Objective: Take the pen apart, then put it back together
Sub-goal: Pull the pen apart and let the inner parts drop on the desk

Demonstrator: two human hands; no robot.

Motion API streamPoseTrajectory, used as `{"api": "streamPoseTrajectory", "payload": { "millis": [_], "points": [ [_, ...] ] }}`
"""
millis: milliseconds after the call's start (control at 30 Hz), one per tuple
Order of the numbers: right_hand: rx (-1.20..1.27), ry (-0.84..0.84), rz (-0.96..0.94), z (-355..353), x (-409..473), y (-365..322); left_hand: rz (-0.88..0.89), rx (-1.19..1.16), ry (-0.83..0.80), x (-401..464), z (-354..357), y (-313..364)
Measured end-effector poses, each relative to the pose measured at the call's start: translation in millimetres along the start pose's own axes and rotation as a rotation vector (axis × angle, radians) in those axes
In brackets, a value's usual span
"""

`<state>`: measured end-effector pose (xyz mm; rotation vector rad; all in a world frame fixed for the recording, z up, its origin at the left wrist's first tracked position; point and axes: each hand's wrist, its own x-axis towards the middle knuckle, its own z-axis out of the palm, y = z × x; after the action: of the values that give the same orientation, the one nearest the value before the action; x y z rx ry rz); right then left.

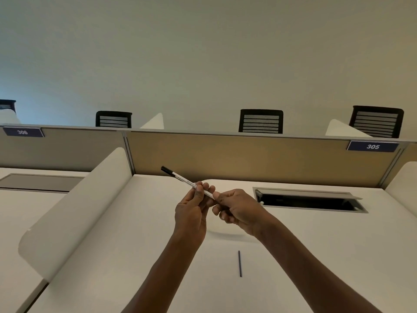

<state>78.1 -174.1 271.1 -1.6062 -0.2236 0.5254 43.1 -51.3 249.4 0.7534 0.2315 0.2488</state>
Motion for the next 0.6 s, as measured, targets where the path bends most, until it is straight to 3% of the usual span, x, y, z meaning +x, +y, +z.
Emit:
{"api": "streamPoseTrajectory", "payload": {
  "millis": [100, 200, 267, 333, 400, 600],
  "points": [
    [-0.213, 0.214, -0.172, 14, 3, 8, 0.007, -0.012, 0.062, 1, -1, -3],
    [-0.808, 0.42, -0.554, 25, 4, 22, -0.03, -0.08, 0.127, 3, -3, -7],
    [-1.034, 0.443, -0.69, 27, 3, 33, -0.071, -0.113, 0.152, 4, -6, -9],
    [-1.135, 0.413, -0.677, 26, 4, 41, -0.106, -0.116, 0.146, 5, -10, -10],
    [-1.107, 0.357, -0.589, 23, 5, 39, -0.116, -0.101, 0.118, 6, -17, -12],
    [-0.417, 0.067, -0.107, 4, 6, 3, -0.101, 0.01, -0.029, 14, -26, -12]
  ]
}}
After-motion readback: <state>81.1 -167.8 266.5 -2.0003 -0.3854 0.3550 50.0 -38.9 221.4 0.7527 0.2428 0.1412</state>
